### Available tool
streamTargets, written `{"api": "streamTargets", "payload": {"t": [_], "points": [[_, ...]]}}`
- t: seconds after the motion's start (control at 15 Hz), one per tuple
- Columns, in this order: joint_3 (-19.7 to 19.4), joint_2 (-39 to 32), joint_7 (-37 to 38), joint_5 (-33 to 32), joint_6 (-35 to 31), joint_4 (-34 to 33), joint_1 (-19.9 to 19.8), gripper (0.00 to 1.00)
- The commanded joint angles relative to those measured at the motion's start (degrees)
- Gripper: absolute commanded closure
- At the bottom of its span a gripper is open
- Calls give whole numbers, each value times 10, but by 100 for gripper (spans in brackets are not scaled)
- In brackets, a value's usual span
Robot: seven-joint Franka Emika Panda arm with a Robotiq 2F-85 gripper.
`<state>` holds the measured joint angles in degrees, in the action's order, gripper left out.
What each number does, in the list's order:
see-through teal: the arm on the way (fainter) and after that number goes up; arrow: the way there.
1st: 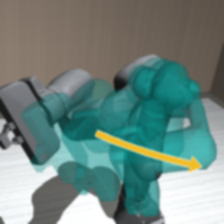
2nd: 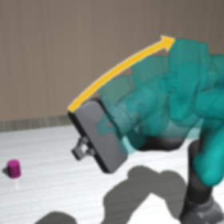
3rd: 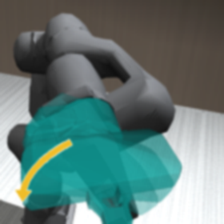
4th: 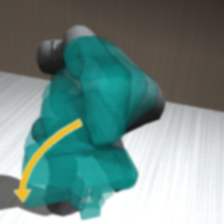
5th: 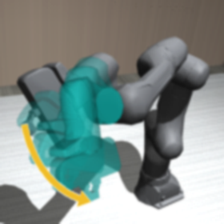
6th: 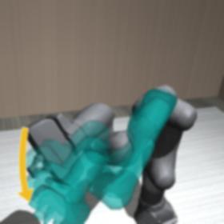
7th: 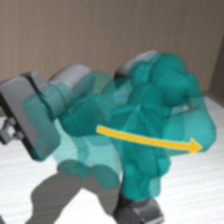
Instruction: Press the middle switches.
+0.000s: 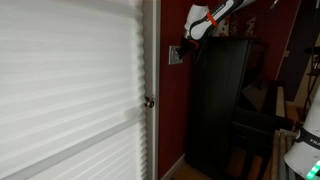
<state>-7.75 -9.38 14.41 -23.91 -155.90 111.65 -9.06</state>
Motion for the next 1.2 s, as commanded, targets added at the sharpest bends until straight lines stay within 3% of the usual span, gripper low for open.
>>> {"api": "streamTargets", "payload": {"t": [0.0,0.47,1.0,1.13], "points": [[-16,-21,-5,21,0,-23,14,100],[-13,-31,-13,66,-14,-30,16,100],[-28,-51,26,15,-55,-44,12,100],[-22,-46,10,27,-28,-41,9,100]]}}
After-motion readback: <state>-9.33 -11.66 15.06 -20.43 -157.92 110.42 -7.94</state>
